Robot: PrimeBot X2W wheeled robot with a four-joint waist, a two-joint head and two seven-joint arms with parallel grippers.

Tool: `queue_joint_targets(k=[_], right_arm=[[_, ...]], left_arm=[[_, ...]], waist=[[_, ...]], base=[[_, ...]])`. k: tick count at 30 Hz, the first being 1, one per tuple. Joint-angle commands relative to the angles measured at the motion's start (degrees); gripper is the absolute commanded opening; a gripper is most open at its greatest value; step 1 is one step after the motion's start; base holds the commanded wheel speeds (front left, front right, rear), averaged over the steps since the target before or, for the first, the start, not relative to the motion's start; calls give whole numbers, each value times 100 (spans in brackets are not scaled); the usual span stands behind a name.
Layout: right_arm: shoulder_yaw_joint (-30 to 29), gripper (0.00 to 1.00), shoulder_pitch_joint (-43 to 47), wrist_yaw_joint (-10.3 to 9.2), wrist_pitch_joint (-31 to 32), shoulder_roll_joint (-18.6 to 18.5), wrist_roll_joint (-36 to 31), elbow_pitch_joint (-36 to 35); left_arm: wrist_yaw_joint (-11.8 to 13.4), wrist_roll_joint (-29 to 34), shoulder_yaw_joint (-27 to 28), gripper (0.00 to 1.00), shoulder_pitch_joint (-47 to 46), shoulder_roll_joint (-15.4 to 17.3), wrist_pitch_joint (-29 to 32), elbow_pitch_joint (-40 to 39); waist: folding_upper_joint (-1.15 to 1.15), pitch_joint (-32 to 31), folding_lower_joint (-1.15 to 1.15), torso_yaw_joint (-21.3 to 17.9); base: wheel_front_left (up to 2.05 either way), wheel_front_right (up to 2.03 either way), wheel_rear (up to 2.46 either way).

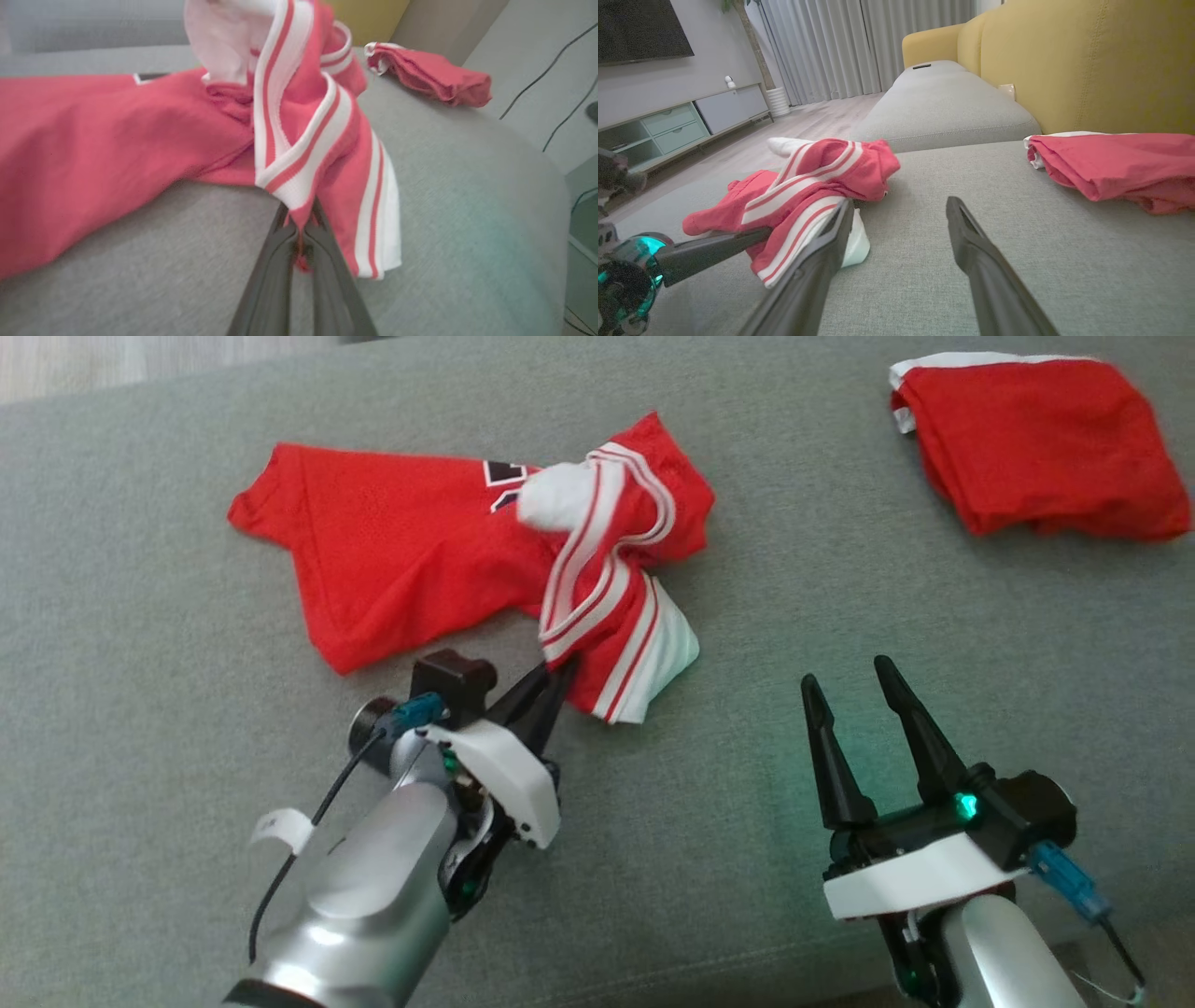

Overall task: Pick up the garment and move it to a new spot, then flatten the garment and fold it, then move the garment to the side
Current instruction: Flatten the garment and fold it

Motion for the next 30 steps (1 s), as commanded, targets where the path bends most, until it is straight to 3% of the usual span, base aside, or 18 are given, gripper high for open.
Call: queue_joint_targets(k=[1,8,12,16,22,27,30], right_arm=[[137,100,-139,19,-37,-18,-4,-172],[238,100,-134,19,-37,-18,182,-175],[372,100,-166,19,-37,-18,417,-230],[462,100,-190,19,-37,-18,584,-281],[463,100,-147,19,-37,-18,673,-337],[392,100,-97,19,-37,-18,622,-372],[309,100,-61,19,-37,-18,557,-393]], left_arm=[[-33,-42,89,0,-240,128,-53,-330],[-34,-366,-310,0,-579,436,-53,-1648],[-34,-888,-498,0,-1538,663,-53,-2144],[-35,-1244,-341,0,-2541,789,-49,-2209],[-35,-1190,-211,0,-3915,983,-49,-1957],[-35,-1158,69,0,-4315,1045,-51,-1736],[-3,-1219,307,0,-4044,1107,-52,-1614]], waist=[[0,-58,0,-46],[0,-320,0,-275],[0,-443,0,-554],[0,-508,0,-790],[0,-566,0,-897],[0,-610,0,-754],[0,-637,0,-548]], base=[[0,0,0],[0,0,0],[0,0,0],[0,0,0],[0,0,0],[0,0,0],[0,0,0]])
